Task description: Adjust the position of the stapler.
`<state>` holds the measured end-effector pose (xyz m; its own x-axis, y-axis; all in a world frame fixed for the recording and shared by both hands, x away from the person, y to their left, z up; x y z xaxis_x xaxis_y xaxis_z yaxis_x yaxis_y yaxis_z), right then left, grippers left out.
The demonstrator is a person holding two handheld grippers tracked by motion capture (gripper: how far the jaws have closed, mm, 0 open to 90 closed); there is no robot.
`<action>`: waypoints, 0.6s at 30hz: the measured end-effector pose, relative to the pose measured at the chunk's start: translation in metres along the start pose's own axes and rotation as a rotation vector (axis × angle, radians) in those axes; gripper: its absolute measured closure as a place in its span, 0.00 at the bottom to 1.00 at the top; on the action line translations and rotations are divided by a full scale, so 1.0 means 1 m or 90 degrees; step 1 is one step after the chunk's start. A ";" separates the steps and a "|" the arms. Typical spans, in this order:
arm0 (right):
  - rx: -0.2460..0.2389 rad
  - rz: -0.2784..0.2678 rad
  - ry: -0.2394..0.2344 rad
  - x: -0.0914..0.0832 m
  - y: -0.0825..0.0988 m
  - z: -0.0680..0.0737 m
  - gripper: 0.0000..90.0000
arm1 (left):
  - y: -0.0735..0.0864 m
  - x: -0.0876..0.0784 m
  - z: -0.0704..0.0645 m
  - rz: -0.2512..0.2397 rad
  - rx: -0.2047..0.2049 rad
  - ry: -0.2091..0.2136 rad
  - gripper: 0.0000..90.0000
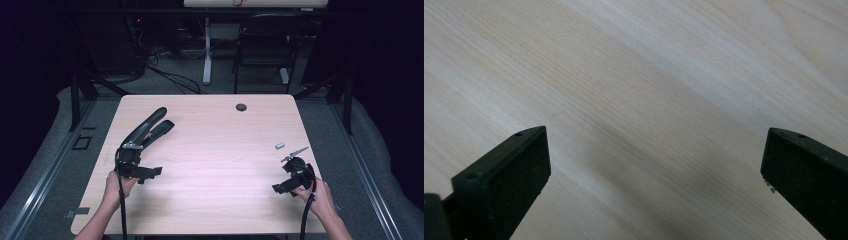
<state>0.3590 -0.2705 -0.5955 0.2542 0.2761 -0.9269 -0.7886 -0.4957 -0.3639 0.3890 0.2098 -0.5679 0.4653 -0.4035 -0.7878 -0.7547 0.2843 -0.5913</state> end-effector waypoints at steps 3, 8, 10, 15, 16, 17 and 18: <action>-0.007 0.011 -0.015 0.003 0.002 0.000 0.00 | -0.003 -0.001 0.003 -0.010 0.005 0.005 0.00; -0.011 0.011 -0.024 0.003 0.001 0.002 0.00 | -0.008 -0.006 0.007 -0.032 0.014 0.000 0.00; -0.012 0.011 -0.019 0.000 0.004 0.003 0.00 | -0.010 -0.006 0.010 -0.045 0.025 0.003 0.00; -0.034 -0.005 -0.020 -0.004 0.000 0.007 0.00 | -0.016 -0.010 0.018 -0.073 0.041 -0.015 0.00; -0.034 -0.005 -0.020 -0.004 0.000 0.007 0.00 | -0.016 -0.010 0.018 -0.073 0.041 -0.015 0.00; -0.041 0.001 -0.024 -0.003 0.000 0.008 0.00 | -0.018 -0.011 0.021 -0.082 0.036 -0.017 0.00; -0.050 0.007 -0.020 -0.001 0.000 0.009 0.00 | -0.018 -0.011 0.022 -0.084 0.035 -0.020 0.00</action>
<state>0.3537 -0.2640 -0.5934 0.2272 0.2955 -0.9279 -0.7447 -0.5613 -0.3611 0.4076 0.2287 -0.5525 0.5736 -0.4136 -0.7071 -0.6602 0.2776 -0.6979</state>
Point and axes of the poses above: each handheld gripper's, and its own axes: x roughly forward along the jaws, y roughly out of its underside, z roughly to its left, the point moved 6 cm from there along x, roughly forward along the jaws, and after that the axes turned 3 degrees about -y, right-handed, at the moved point
